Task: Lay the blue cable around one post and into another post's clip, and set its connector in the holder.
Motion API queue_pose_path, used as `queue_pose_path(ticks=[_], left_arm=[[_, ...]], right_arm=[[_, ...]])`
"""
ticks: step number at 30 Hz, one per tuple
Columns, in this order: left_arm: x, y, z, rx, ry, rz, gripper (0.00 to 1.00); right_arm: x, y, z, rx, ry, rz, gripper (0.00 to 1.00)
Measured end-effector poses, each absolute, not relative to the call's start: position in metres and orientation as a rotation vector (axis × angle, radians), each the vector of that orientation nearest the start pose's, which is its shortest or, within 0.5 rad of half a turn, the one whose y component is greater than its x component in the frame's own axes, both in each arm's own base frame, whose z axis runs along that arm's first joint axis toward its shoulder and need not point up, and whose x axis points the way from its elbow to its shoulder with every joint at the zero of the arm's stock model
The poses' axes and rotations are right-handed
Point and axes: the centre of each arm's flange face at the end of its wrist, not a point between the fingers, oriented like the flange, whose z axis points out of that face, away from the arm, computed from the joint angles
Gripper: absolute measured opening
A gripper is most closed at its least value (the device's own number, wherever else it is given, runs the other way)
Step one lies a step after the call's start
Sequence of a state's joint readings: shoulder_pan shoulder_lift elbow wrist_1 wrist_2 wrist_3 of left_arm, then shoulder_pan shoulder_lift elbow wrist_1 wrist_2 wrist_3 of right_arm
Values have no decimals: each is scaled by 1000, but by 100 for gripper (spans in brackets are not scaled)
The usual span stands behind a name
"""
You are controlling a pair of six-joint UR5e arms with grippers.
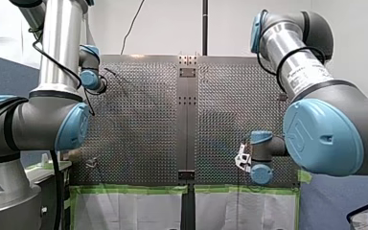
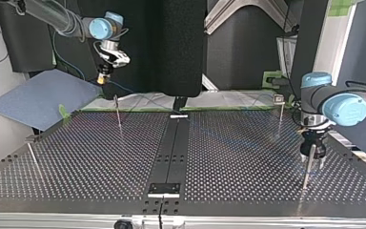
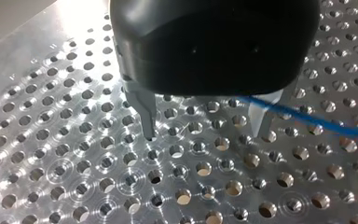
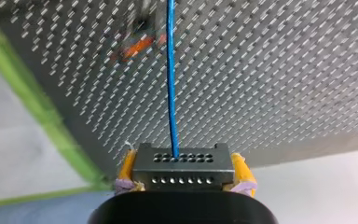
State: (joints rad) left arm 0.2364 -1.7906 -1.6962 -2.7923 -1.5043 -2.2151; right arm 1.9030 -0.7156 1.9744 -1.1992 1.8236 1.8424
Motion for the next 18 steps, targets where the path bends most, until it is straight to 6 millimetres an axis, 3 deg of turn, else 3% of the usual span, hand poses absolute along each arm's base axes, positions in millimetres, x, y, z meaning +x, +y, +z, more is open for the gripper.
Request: queue_pose_path(ticks=[6, 18], left_arm=[[579, -6, 345, -625, 1450, -375, 100], [579, -8, 345, -622, 1450, -386, 100]], right_arm=[[246, -460, -68, 1189, -1468, 1415, 25], [191, -507, -117, 1154, -1540, 1327, 25]])
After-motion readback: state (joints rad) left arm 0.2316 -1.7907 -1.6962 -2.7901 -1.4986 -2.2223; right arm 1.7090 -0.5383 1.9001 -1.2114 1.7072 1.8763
